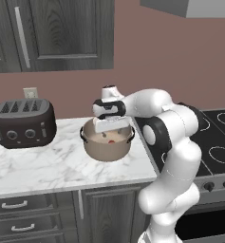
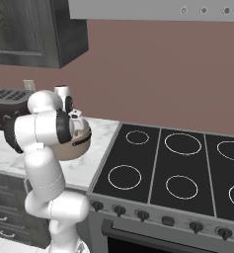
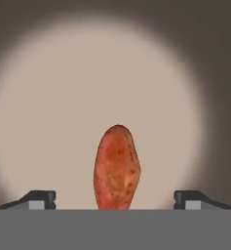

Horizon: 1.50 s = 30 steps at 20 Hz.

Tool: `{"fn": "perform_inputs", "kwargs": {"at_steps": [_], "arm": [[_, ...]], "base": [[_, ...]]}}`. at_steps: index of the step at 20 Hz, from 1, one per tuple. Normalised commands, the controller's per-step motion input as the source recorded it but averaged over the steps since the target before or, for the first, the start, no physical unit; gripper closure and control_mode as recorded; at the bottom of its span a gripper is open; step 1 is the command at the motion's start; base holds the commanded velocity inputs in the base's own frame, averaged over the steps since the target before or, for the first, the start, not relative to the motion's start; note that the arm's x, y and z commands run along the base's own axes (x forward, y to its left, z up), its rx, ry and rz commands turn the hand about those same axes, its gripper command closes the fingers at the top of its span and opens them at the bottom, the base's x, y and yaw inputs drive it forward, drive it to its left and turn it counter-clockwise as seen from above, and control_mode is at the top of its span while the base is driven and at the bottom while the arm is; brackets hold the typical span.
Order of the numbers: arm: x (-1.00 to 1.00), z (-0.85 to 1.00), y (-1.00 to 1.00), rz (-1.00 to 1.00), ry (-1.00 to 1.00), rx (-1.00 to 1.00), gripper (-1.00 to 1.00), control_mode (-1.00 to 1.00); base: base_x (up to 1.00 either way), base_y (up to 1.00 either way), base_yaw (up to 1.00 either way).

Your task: Turn on the sink faucet. Then move the sweet potato from the counter to the sink. Turn off the sink. Move the vegetable from the sink to the pot next to the stove. Finally move the pot to the front center burner.

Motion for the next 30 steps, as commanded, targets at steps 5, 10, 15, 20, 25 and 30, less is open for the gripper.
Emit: {"fn": "perform_inputs", "kwargs": {"at_steps": [5, 10, 15, 20, 25, 30], "arm": [[-0.25, 0.31, 0.0, -0.01, -0.06, 0.0, -1.0, -1.0], [-0.4, 0.14, 0.01, 0.0, -0.03, 0.0, -1.0, -1.0], [-0.41, 0.0, 0.15, 0.03, -0.03, 0.0, -1.0, -1.0], [-0.14, 0.11, 0.38, 0.11, 0.0, 0.0, -1.0, -1.0], [-0.02, 0.02, 0.39, 0.14, 0.0, 0.0, -1.0, -1.0], [0.06, -0.03, 0.29, 0.14, 0.06, 0.0, -1.0, -1.0]], "base": [[0.0, 0.0, 0.0], [0.0, 0.0, 0.0], [0.0, 0.0, 0.0], [0.0, 0.0, 0.0], [0.0, 0.0, 0.0], [0.0, 0.0, 0.0]]}}
